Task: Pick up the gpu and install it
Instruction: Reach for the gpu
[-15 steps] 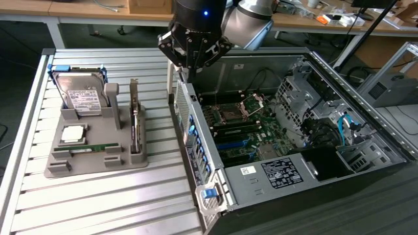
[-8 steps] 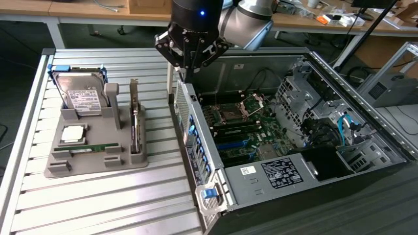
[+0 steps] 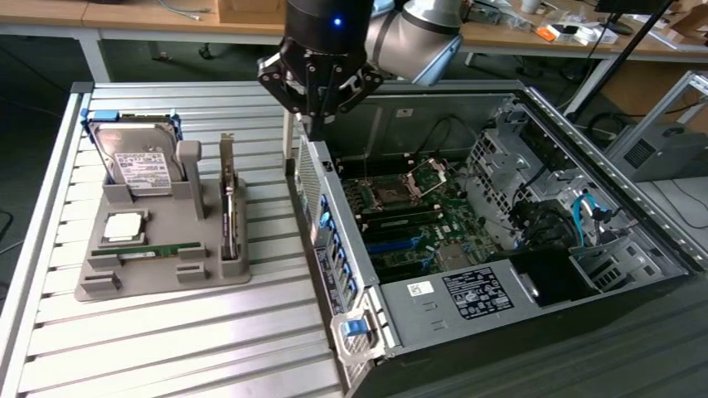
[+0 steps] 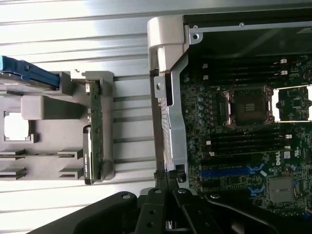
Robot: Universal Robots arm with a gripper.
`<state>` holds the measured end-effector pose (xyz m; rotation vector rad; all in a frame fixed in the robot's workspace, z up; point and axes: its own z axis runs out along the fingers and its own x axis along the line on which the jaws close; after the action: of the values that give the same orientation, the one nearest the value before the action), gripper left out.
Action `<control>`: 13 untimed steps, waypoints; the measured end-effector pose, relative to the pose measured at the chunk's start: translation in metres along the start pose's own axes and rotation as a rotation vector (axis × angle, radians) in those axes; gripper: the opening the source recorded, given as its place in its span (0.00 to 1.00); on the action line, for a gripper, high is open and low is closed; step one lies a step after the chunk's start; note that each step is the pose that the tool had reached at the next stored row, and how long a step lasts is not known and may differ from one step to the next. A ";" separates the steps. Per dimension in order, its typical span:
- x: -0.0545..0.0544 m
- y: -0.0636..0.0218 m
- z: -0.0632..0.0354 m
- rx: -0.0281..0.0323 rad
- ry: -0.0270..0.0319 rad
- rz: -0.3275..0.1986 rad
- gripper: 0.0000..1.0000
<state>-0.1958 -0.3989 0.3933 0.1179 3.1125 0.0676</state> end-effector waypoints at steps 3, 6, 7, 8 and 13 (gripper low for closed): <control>0.002 -0.0002 -0.0001 0.0000 0.0000 0.000 0.11; 0.004 -0.0003 -0.0001 0.0000 0.0000 0.000 0.11; 0.005 -0.0004 -0.0001 0.0000 0.0000 0.000 0.11; 0.006 -0.0004 -0.0002 0.0000 0.0000 0.000 0.11; 0.010 -0.0008 -0.0003 0.0000 0.0000 0.000 0.11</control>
<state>-0.2059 -0.3989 0.3933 0.1180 3.1125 0.0677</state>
